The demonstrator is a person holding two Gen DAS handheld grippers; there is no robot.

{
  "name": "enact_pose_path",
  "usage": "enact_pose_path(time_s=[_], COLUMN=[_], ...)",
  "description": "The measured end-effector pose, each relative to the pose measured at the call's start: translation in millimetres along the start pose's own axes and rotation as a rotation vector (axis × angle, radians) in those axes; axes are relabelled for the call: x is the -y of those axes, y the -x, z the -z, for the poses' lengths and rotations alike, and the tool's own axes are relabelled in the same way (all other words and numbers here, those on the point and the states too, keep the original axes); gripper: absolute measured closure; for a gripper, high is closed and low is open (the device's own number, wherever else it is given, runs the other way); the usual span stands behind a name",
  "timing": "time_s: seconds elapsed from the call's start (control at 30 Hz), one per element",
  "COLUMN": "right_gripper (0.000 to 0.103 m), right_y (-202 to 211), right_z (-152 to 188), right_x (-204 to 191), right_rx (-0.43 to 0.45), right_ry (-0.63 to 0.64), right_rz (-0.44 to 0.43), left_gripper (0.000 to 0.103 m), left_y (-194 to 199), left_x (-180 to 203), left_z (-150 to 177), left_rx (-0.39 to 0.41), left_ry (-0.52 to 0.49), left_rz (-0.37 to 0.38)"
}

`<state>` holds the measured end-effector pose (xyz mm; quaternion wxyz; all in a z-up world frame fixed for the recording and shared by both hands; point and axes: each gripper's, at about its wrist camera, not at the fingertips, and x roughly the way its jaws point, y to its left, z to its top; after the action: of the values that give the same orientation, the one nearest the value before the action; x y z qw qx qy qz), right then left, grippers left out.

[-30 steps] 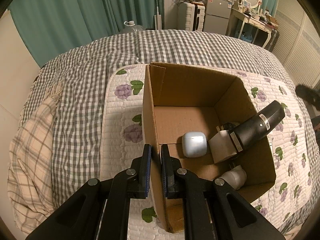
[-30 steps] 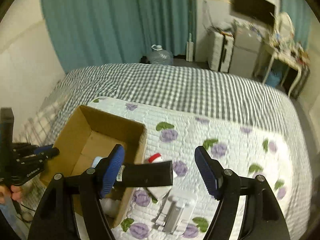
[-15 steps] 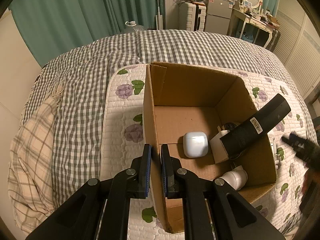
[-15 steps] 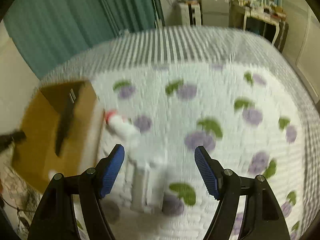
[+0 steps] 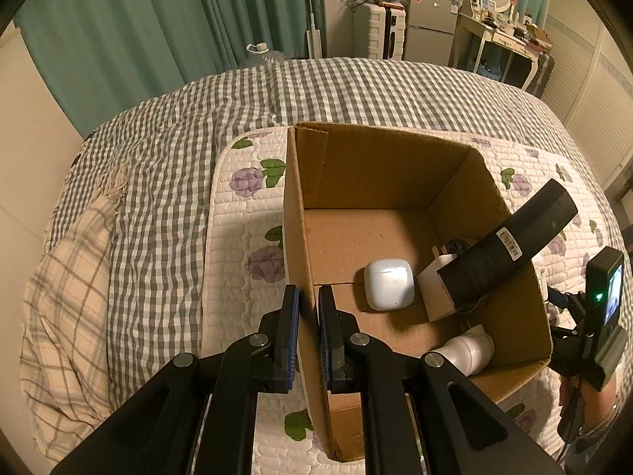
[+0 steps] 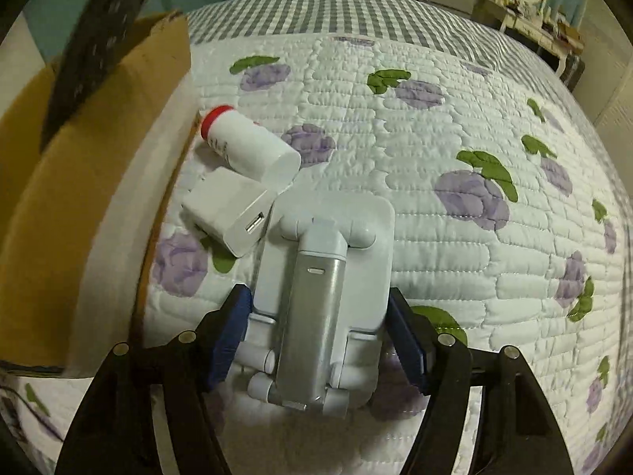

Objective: Organize rigid objects
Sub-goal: 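Carry the phone stand into the box and release it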

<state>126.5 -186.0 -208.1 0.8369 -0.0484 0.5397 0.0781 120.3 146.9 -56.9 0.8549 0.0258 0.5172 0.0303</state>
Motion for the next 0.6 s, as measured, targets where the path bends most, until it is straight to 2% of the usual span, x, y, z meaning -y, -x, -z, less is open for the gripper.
enact_pose_path(time_s=[0.3,0.43,0.6], right_gripper=[0.037,0.037,0.036], right_y=[17,35,59], right_z=[3,-8,-37], right_x=[4,24,25], right_rx=[0.047,0.082,0.12], right_ry=[-0.019,-0.114,-0.134], right_rz=[-0.006,-0.094,-0.177], left_gripper=[0.094,0.094,0.094], left_y=[-1,-2,-2], left_x=[-1,-1,-2], left_z=[1,1,1], left_rx=[-0.002,-0.002,-0.003], left_ry=[-0.004,-0.005,-0.005], left_rz=[0.001,0.001,0.001])
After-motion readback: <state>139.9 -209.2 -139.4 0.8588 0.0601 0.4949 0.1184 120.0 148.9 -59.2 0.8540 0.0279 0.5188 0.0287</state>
